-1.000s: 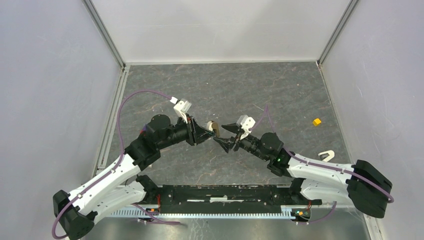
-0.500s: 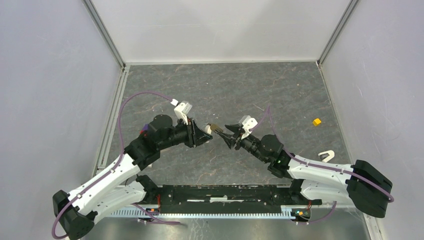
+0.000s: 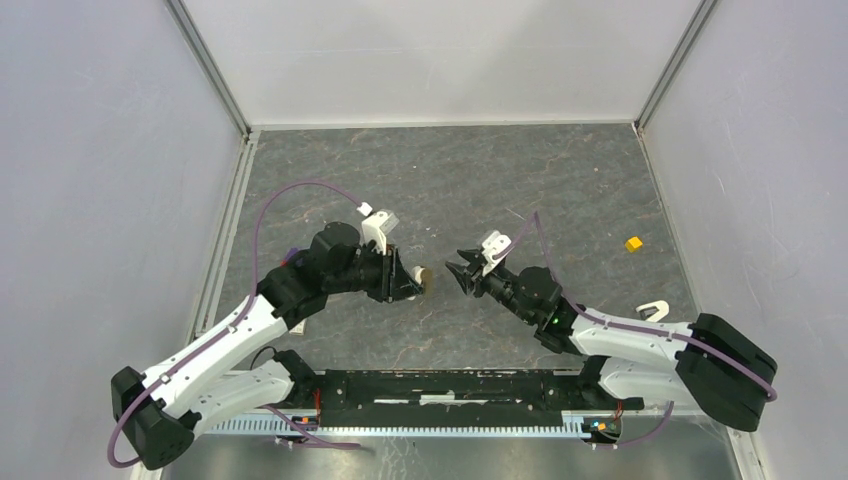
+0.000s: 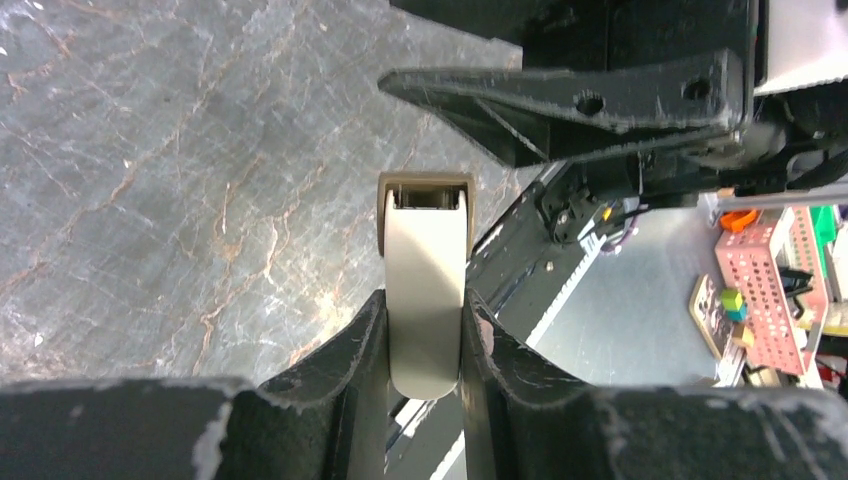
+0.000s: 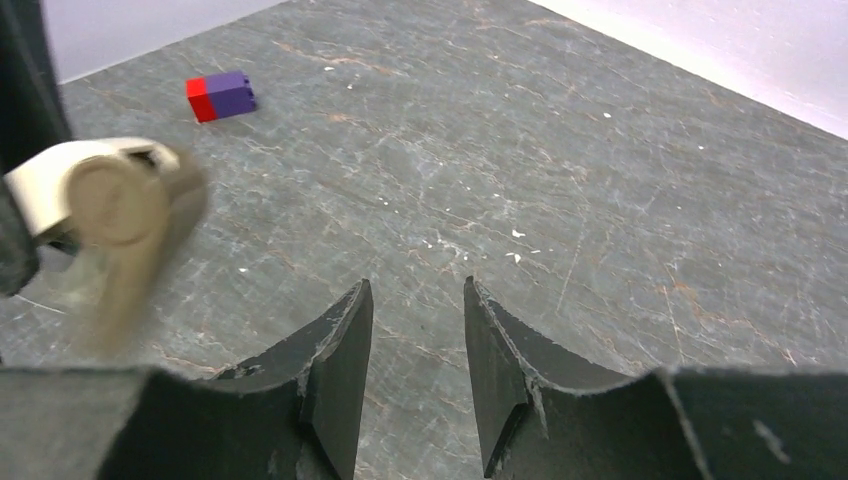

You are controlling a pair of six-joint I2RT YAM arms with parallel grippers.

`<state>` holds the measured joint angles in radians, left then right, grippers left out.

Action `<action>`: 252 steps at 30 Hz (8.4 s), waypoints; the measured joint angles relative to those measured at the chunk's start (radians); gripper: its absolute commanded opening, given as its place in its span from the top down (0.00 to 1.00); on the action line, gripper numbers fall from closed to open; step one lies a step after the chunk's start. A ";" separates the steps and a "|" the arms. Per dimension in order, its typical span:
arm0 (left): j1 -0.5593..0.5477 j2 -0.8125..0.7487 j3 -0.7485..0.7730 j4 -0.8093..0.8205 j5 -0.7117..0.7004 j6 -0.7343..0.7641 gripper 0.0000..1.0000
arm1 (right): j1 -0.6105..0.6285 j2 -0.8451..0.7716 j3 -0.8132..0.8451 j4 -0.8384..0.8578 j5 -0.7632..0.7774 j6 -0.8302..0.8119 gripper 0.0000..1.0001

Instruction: Load the staples into the stapler

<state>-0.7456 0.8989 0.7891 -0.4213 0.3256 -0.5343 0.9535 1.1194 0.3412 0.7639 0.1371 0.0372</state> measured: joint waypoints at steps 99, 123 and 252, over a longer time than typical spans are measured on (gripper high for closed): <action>0.003 0.210 0.320 -0.393 -0.002 0.201 0.25 | 0.063 0.021 0.035 -0.208 -0.359 -0.366 0.92; 0.005 0.089 0.098 0.022 -0.337 0.013 0.11 | -0.046 0.105 0.176 -0.224 -0.096 0.630 0.91; 0.236 0.000 0.062 -0.252 -0.246 0.333 0.00 | -1.275 0.055 0.142 -1.253 0.631 0.845 0.02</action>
<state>-0.5098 0.8986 0.8513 -0.6731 0.0792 -0.2008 -0.3218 1.1748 0.4831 -0.4892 0.7677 0.8818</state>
